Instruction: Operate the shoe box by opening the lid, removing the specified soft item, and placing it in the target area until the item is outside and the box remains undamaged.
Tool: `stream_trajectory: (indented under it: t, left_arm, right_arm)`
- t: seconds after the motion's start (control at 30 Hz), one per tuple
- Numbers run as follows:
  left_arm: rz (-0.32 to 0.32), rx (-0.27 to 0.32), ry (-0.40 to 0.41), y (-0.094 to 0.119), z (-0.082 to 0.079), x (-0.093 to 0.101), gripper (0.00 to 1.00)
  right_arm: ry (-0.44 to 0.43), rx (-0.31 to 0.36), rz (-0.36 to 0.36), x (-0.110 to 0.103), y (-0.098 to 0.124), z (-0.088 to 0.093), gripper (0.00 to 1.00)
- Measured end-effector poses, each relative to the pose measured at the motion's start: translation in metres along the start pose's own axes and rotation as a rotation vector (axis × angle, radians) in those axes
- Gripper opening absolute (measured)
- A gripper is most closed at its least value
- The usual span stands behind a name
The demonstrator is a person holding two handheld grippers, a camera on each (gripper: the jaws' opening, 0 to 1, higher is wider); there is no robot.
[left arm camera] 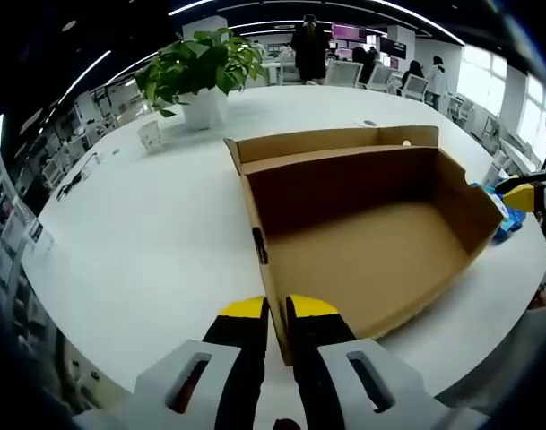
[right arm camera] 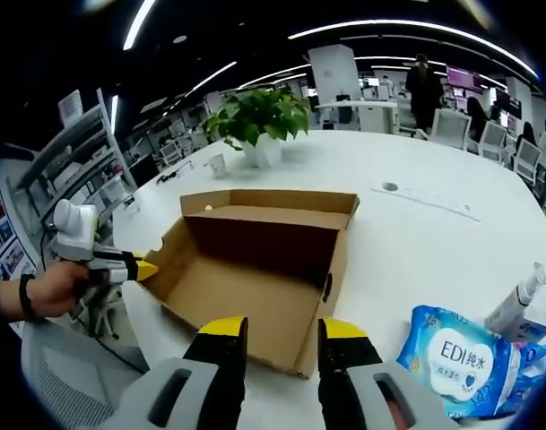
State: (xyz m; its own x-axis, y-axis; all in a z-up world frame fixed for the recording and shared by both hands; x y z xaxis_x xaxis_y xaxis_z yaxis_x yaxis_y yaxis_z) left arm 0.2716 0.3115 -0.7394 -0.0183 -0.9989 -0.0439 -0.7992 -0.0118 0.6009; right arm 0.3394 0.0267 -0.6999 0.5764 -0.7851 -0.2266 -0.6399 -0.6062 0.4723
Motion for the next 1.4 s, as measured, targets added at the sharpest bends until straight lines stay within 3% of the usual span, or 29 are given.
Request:
stream_trajectory:
  t: [0.33,0.8,1.07,1.4]
  left_arm:
    - [0.000,-0.001,0.001,-0.001,0.000,-0.001,0.06]
    - [-0.005,0.001,0.009,-0.005,0.001,-0.006,0.04]
    - [-0.005,0.004,0.027,-0.008,0.002,-0.008,0.04]
    - [-0.006,0.003,0.035,-0.009,0.003,-0.007,0.04]
  right_arm:
    - [0.061,0.010,-0.004,0.011,-0.040,-0.041,0.28]
    - [0.124,-0.020,0.070,0.063,-0.098,-0.083,0.28]
    - [0.108,-0.069,0.096,0.082,-0.130,-0.088,0.27]
    - [0.108,-0.148,0.131,0.104,-0.168,-0.077,0.24]
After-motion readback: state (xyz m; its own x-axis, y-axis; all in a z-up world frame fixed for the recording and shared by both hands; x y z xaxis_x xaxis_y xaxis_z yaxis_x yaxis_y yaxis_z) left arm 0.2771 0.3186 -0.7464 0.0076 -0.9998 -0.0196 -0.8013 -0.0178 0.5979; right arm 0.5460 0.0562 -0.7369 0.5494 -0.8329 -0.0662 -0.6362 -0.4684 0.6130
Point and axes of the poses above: the point that each gripper's makers call its tool centre point, and the gripper's own axes: y roughly backward along the fingers, x roughly to its right, z roughly out of its underside, the point moved 5 cm from there along y, roughly backward along the fingers, and after that the axes turned 11 degrees about x, right-handed, at the moved point
